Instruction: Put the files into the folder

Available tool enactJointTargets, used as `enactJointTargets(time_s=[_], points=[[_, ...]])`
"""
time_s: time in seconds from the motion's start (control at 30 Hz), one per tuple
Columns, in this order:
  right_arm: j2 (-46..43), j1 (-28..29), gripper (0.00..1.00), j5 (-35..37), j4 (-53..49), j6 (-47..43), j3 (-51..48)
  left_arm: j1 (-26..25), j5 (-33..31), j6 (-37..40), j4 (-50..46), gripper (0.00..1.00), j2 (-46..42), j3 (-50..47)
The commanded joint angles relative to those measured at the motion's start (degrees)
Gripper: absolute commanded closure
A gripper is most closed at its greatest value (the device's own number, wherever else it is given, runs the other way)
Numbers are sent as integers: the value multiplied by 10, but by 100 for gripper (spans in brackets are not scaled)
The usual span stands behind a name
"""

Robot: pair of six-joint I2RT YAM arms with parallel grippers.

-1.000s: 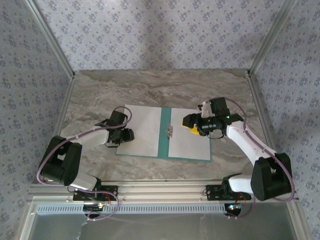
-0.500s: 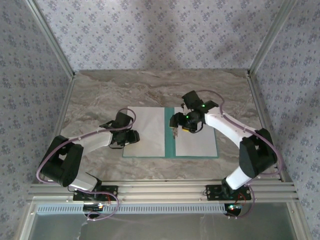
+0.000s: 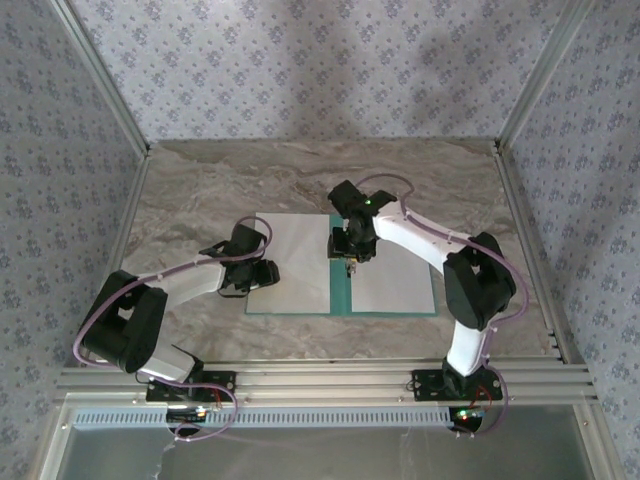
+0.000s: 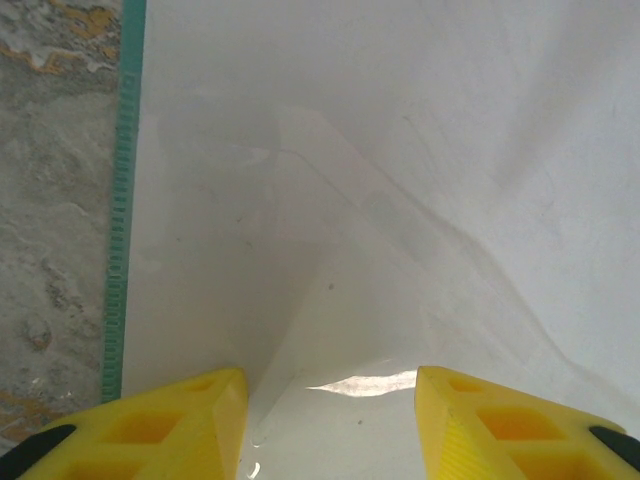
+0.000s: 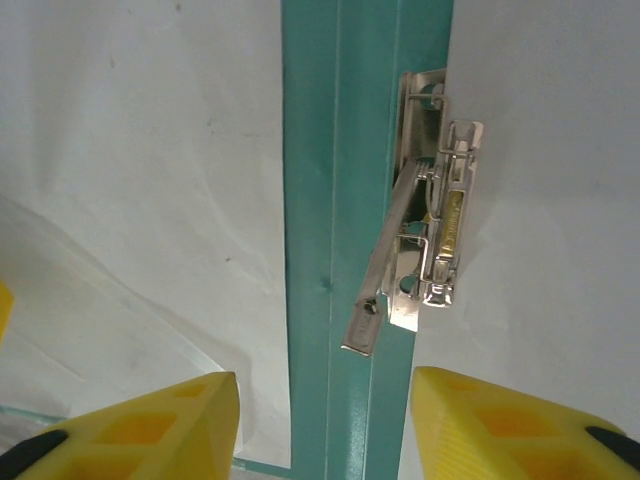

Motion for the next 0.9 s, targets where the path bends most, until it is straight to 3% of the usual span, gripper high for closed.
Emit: enactJointTargets(time_s=[0.0, 0.63, 0.87], points=[[19, 6, 52, 39, -48, 14, 34, -1, 3, 11, -5, 51, 13, -7], [80, 17, 69, 48, -95, 10, 94, 0, 11, 12, -1, 51, 23, -9], [89, 18, 70, 57, -113, 7, 110, 0, 14, 12, -1, 51, 25, -9]])
